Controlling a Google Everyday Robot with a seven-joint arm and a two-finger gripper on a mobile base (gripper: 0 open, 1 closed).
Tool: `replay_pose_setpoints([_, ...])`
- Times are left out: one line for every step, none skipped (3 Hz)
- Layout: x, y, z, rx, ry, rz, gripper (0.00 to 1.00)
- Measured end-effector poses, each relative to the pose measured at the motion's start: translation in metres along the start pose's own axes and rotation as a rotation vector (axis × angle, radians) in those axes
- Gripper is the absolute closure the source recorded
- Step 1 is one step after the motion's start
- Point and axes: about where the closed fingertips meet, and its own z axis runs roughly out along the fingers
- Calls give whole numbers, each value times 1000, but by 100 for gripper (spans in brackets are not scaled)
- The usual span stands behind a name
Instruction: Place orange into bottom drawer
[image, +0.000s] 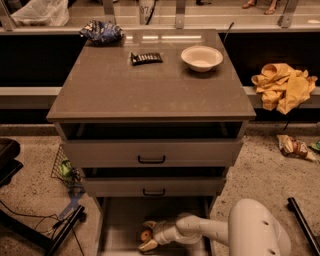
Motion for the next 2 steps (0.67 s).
replay_pose_setpoints([0, 1, 1, -2, -1, 0, 0])
replay_pose_setpoints([0, 1, 1, -2, -1, 0, 0])
